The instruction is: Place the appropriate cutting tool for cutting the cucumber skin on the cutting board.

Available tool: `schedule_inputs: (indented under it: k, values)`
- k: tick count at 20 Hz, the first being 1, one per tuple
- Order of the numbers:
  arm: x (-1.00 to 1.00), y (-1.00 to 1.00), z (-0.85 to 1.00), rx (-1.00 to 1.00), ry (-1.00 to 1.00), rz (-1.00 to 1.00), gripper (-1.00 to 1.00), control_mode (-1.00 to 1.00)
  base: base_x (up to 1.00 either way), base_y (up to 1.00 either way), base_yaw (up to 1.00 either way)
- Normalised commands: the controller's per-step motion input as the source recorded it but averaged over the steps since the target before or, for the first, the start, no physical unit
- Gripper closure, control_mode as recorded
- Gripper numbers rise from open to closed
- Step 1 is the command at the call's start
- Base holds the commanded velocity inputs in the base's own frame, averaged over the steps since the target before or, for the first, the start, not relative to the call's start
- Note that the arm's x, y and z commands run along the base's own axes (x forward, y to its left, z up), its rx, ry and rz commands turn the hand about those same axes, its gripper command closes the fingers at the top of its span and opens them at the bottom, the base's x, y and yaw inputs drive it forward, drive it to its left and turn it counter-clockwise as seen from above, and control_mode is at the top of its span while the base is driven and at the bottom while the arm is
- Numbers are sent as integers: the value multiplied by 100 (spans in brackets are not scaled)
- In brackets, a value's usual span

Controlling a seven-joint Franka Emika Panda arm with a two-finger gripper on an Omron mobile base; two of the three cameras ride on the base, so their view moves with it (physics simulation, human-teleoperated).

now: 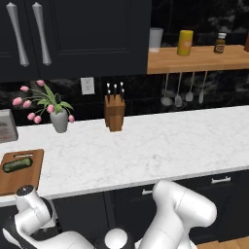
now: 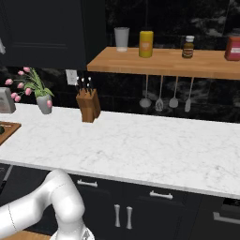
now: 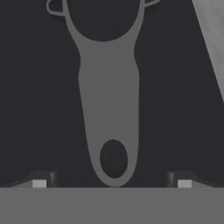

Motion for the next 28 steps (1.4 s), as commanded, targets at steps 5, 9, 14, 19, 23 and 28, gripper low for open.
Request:
schedule_inputs:
  k: [5,9,14,19,23,28]
  values:
    - [1,0,-1,0,0,0,-100,-100,0,0,0]
    - [0,0,0,0,0,0,-100,-100,0,0,0]
    - [2,0,-2,0,0,0,-100,-100,0,0,0]
    - [0,0,-6,0,0,0,-100,-100,0,0,0]
    - [0,0,-16,0,-1,0,-100,-100,0,0,0]
    - [0,0,-16,0,-2,0,-100,-100,0,0,0]
